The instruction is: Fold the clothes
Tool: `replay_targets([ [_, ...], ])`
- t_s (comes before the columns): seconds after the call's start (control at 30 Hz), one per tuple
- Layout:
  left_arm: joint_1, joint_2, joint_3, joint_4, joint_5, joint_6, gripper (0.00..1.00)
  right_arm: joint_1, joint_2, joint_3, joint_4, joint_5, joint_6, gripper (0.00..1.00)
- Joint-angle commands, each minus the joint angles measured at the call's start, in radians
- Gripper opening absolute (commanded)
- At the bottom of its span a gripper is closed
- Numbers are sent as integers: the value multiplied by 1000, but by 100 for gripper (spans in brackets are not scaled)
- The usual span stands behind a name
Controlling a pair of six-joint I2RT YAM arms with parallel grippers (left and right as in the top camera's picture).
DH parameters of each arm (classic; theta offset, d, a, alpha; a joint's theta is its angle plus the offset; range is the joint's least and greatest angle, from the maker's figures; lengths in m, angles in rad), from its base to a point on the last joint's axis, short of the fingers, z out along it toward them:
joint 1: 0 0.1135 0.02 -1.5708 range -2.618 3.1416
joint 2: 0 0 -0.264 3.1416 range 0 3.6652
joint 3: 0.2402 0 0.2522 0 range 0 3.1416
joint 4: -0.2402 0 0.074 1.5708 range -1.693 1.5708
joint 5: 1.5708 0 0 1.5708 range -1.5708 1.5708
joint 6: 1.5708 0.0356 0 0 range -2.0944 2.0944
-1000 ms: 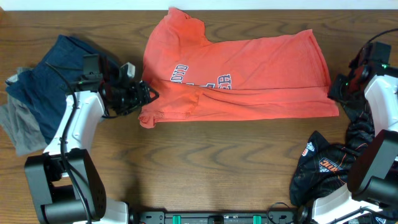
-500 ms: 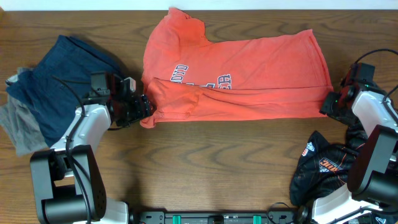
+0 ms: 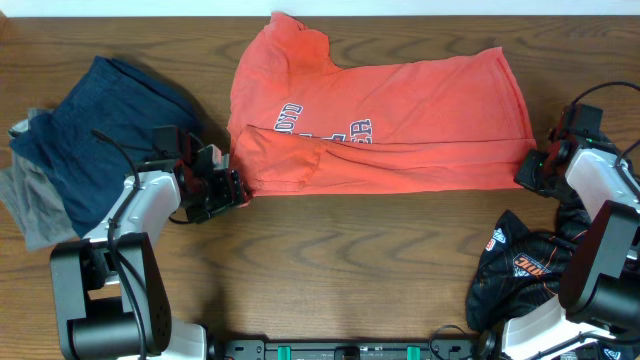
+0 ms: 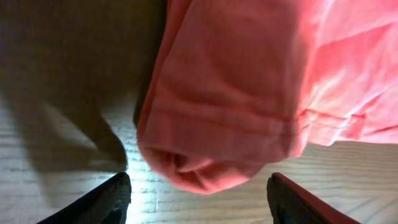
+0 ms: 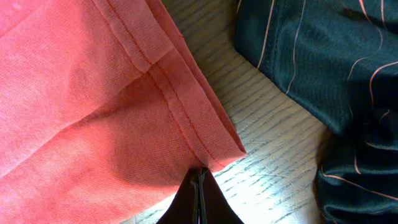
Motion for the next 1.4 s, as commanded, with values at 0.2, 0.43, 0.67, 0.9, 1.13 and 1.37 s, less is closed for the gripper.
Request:
replay_targets([
  [0.2,-8,-12,-8,-8,-16,18,71,-39,13,-5,-10,7,11,26],
  [0.43,-53,-12,-77,107,-16,18,72,-39,15,-6,5,-10,19,42],
  [0.67,-88,-12,-111,196,-85,17,55,-39,36,-6,13,-10,19,23],
  [0.9,-87,-13,-111,171,-152,17,14,-40,42,-6,11,6,19,1],
  [1.13,-87,-40,-100,30,-405,18,6,-72,42,-6,-35,130,39,1],
  [1.37,-87,-104,-100,-62,-484,18,6,-109,42,-6,-61,127,63,1],
])
